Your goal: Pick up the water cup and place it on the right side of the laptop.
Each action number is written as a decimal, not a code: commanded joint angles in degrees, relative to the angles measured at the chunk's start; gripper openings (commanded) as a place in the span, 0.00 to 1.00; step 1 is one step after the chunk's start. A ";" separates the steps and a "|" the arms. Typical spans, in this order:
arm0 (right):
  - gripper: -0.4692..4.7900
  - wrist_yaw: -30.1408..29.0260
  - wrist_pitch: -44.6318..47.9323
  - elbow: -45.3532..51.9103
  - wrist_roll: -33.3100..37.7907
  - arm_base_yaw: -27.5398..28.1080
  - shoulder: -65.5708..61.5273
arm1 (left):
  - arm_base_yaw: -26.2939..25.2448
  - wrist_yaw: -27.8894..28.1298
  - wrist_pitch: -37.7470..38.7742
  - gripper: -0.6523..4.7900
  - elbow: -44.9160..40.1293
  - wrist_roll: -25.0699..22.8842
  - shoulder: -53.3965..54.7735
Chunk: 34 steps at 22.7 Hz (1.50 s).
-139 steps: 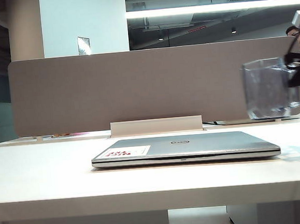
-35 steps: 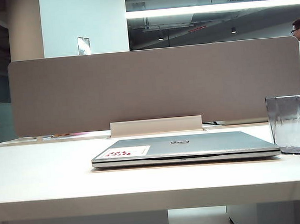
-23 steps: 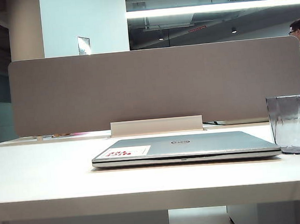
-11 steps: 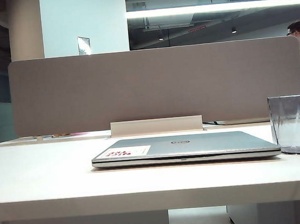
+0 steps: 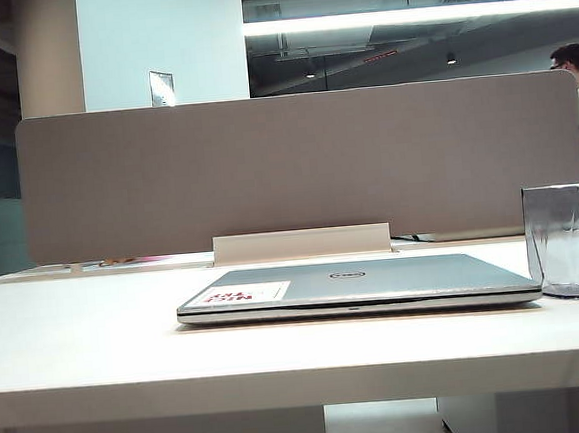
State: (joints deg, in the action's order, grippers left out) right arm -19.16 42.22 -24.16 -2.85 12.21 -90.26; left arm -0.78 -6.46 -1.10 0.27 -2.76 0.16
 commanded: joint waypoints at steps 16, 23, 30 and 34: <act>0.07 1.66 -7.45 10.60 6.45 -0.02 26.64 | -0.09 -0.24 1.09 0.11 0.17 0.20 0.07; 0.07 -0.07 -7.26 18.47 11.56 -0.07 40.37 | -0.09 -0.24 1.11 0.11 0.17 0.20 0.07; 0.07 1.29 -10.14 23.47 12.28 -4.42 53.81 | -0.09 -0.24 1.53 0.11 0.17 0.22 0.07; 0.07 1.44 -13.60 23.47 12.28 -5.84 58.38 | -0.09 -0.24 2.21 0.11 0.17 0.20 0.07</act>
State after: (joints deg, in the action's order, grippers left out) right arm -17.82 29.15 -0.47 9.34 6.33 -32.60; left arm -0.75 -6.46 1.17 0.27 -2.76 0.16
